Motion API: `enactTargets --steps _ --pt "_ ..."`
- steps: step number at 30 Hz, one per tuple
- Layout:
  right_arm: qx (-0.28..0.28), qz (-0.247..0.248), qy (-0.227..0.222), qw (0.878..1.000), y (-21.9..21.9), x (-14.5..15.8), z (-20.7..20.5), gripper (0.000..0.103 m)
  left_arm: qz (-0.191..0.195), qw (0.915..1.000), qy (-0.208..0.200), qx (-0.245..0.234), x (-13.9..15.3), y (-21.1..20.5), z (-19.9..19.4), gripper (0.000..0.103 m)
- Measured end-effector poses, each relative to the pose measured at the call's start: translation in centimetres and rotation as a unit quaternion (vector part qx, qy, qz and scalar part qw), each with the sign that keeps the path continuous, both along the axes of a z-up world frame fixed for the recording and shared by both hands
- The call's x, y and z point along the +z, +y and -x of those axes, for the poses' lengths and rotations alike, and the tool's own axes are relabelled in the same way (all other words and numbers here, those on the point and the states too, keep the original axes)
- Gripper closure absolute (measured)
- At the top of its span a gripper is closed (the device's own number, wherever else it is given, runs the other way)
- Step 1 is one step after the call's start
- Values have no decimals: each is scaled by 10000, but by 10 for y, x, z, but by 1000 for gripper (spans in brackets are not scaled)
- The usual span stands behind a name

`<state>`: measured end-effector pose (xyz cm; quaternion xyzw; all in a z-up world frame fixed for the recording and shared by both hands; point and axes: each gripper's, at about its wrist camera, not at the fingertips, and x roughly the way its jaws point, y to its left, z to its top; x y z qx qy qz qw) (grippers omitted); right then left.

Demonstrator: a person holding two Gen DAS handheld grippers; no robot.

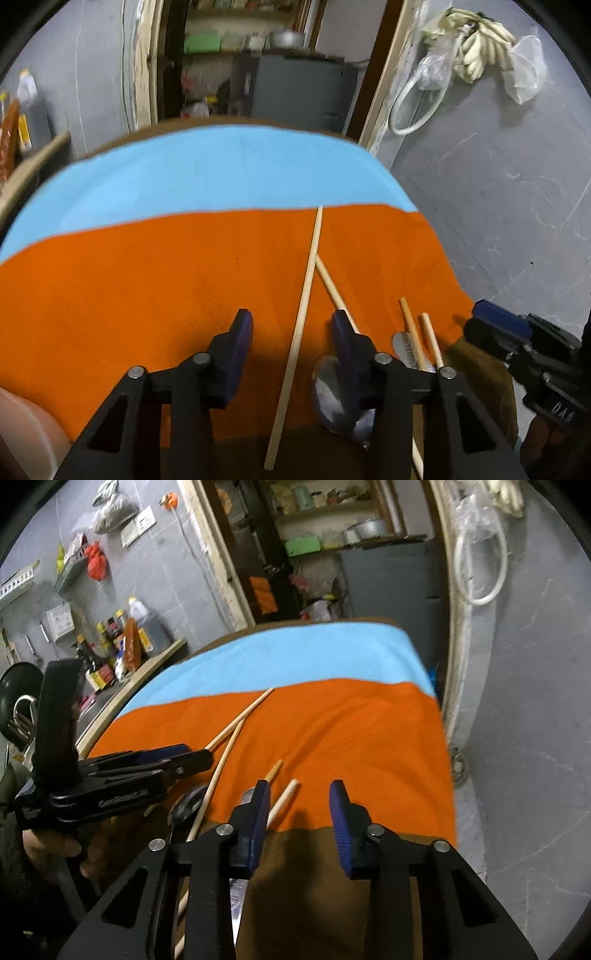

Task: Organize utensils
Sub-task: 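Close the left tool on a chopstick while the right tool grasps another chopstick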

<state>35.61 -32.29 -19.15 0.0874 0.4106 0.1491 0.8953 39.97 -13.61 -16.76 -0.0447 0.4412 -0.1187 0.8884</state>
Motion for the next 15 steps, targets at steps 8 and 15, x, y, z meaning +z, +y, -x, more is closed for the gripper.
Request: enactTargets --steps 8,15 --pt "175 -15 379 9991 9 -12 -11 78 -267 9993 109 -226 0 -9 -19 80" --pt "79 -54 800 9968 16 -18 -22 81 -531 9970 380 -406 2 -23 -40 84"
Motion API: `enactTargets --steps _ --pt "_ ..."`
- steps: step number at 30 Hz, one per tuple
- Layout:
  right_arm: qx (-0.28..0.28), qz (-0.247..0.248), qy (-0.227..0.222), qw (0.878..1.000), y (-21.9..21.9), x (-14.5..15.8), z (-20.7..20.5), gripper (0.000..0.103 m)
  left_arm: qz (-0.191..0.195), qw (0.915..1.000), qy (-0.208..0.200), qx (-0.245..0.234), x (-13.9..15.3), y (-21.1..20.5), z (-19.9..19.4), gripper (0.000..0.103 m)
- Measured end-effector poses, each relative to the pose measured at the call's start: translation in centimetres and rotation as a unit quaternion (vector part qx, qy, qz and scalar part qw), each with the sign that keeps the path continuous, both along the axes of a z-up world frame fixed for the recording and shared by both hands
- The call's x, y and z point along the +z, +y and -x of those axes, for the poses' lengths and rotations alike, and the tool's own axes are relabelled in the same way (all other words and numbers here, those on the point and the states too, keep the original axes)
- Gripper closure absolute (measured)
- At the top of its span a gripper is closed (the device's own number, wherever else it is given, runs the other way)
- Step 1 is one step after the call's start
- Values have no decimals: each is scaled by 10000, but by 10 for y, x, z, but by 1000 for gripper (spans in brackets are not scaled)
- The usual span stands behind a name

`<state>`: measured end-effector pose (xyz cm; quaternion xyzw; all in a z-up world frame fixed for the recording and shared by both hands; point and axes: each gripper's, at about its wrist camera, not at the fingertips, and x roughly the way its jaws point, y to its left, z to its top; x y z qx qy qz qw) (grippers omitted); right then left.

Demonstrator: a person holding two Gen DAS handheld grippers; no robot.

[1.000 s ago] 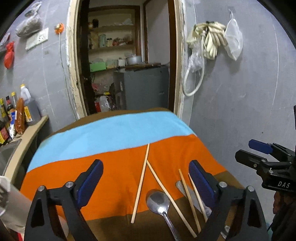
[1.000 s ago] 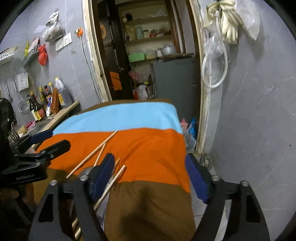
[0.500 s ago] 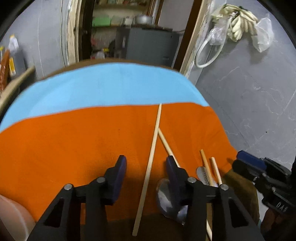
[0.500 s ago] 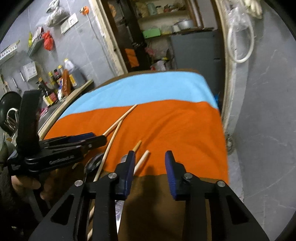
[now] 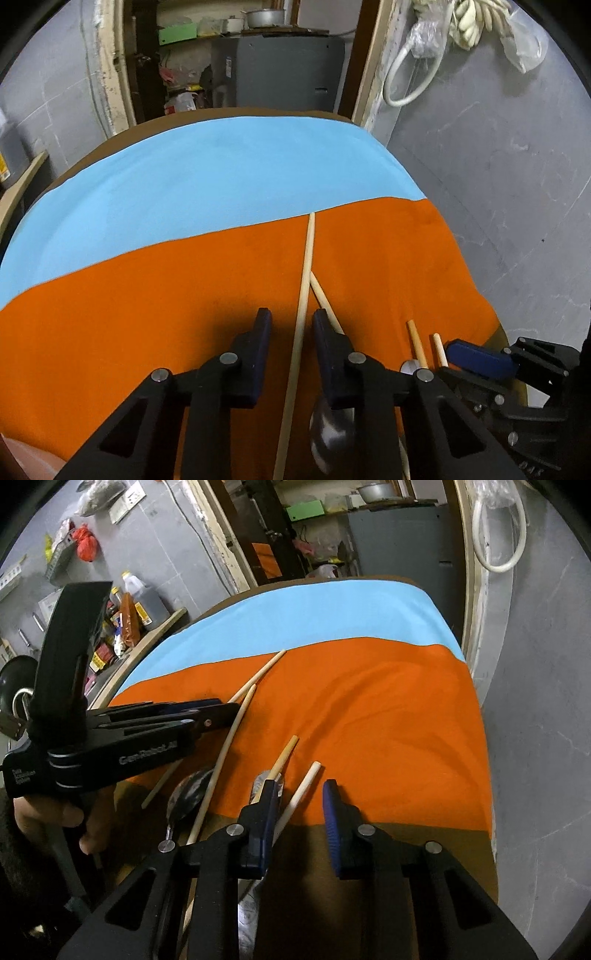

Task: Organize utensils
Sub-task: 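Close the left tool on a chopstick while the right tool grasps another chopstick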

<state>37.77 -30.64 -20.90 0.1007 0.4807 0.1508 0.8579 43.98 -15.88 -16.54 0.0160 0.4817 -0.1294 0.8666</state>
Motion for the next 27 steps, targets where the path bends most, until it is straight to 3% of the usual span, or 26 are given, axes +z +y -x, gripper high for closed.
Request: enactTargets --steps 7,10,13,20,27 --pt "-238 -15 304 9993 2 1 -8 81 -174 9995 233 -151 1 -11 -12 97" --pt "-375 -235 463 9979 0 1 -9 95 -23 9997 239 -84 3 -6 -8 98" --pt "-545 -459 502 9962 -5 1 -7 98 257 9995 173 43 8 5 -1 98" --pt "-714 -705 151 9948 -9 15 7 99 865 9943 -613 152 39 33 39 98" --pt "-703 -729 -457 9938 -7 40 24 99 1420 9834 -1086 322 65 52 73 98"
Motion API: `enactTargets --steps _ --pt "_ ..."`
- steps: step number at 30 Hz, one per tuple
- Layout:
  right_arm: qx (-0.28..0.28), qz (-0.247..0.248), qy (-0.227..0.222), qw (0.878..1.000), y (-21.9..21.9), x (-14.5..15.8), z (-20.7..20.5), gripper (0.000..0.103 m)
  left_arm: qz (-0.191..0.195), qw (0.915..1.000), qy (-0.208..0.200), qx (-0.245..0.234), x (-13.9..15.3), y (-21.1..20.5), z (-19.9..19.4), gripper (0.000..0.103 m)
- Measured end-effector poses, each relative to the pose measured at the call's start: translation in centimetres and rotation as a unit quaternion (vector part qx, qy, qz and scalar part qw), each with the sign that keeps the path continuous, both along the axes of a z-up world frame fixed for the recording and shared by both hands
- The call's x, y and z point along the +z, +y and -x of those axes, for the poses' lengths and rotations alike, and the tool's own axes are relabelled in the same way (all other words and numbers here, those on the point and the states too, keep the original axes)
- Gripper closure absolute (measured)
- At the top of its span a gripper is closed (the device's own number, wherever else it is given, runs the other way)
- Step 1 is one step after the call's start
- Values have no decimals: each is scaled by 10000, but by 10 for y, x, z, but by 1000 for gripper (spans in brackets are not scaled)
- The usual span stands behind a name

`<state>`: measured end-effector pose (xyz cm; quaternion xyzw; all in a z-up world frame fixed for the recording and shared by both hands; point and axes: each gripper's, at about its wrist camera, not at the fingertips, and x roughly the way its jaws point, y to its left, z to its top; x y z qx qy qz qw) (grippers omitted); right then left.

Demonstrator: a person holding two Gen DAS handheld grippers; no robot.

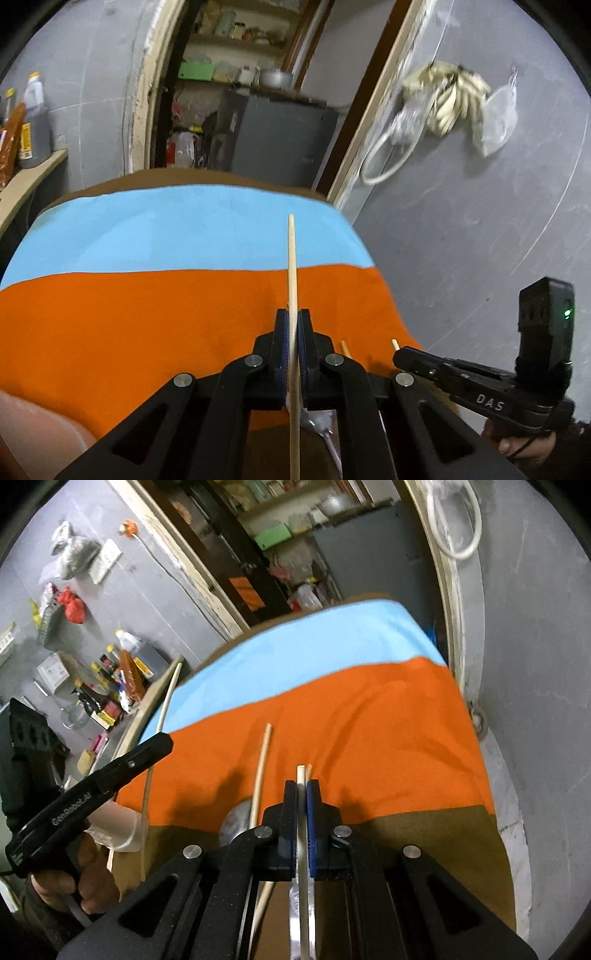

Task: Organize utensils
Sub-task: 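Close the left tool on a chopstick while the right tool grasps another chopstick, then carry both chopsticks over the white caddy and open both tools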

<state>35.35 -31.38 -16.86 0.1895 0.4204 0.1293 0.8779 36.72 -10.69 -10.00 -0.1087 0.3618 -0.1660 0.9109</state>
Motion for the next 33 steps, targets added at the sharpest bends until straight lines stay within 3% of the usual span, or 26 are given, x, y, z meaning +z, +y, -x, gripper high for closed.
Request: enactTargets --steps 10,21,28,33 --pt "210 289 -959 9948 14 62 35 99 473 9977 -461 116 41 31 41 98" --pt "93 45 -2093 9778 42 150 60 99 667 9924 -1030 -66 102 59 83 98" --pt "136 -250 -2822 9589 90 196 53 99 561 9855 -1559 358 140 110 99 98" --pt "168 -474 -3201 9460 128 215 47 99 433 9797 -1758 855 149 158 108 98"
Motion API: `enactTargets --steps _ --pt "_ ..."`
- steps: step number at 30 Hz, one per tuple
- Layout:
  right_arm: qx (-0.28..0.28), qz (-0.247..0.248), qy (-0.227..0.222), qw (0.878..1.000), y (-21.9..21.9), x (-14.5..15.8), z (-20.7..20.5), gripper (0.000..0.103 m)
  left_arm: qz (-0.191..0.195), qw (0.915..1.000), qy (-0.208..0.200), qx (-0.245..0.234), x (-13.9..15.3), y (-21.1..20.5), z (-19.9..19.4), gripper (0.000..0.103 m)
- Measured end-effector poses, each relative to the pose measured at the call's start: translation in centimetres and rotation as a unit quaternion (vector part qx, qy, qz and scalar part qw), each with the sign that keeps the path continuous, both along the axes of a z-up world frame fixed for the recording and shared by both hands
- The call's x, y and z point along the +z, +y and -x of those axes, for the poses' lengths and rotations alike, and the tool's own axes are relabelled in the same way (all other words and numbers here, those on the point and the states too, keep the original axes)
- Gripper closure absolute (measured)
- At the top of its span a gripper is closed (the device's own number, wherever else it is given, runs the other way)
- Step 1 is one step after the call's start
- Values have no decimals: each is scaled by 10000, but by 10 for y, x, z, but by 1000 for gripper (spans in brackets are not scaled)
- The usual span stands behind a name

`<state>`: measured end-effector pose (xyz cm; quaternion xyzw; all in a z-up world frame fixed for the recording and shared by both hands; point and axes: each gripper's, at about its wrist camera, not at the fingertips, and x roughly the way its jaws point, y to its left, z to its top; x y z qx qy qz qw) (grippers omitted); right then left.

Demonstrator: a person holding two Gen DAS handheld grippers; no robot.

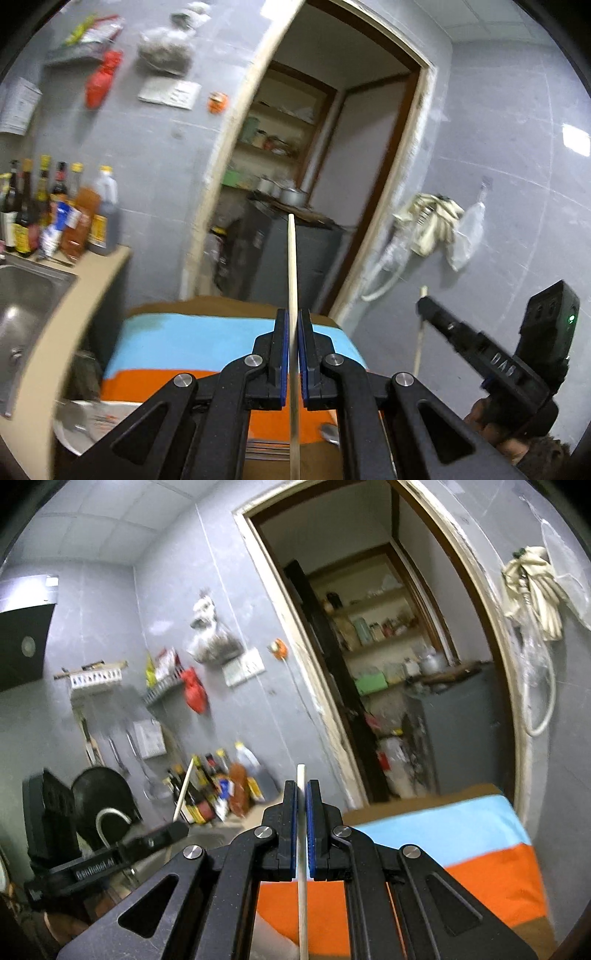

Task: Organize utensils
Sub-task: 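Carry both chopsticks over the white caddy and open both tools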

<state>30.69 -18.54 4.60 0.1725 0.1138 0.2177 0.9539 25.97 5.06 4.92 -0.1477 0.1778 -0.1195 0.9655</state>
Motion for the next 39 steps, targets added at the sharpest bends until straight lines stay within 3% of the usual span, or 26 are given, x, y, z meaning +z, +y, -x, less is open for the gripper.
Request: enactTargets --steps 13,22,30,39 --pt "156 -14 -592 9981 96 17 0 99 -6 9961 -389 792 13 92 14 98" --pt "-84 -168 -691 9974 124 -7 -3 99 653 9906 -417 1132 -12 141 3 98" --pt "-542 -149 -786 9953 125 -28 0 99 1127 9852 -329 1249 -49 155 -8 98" --pt "-909 -4 -1044 9904 122 -27 19 99 1004 9868 -508 1165 -60 143 -13 98"
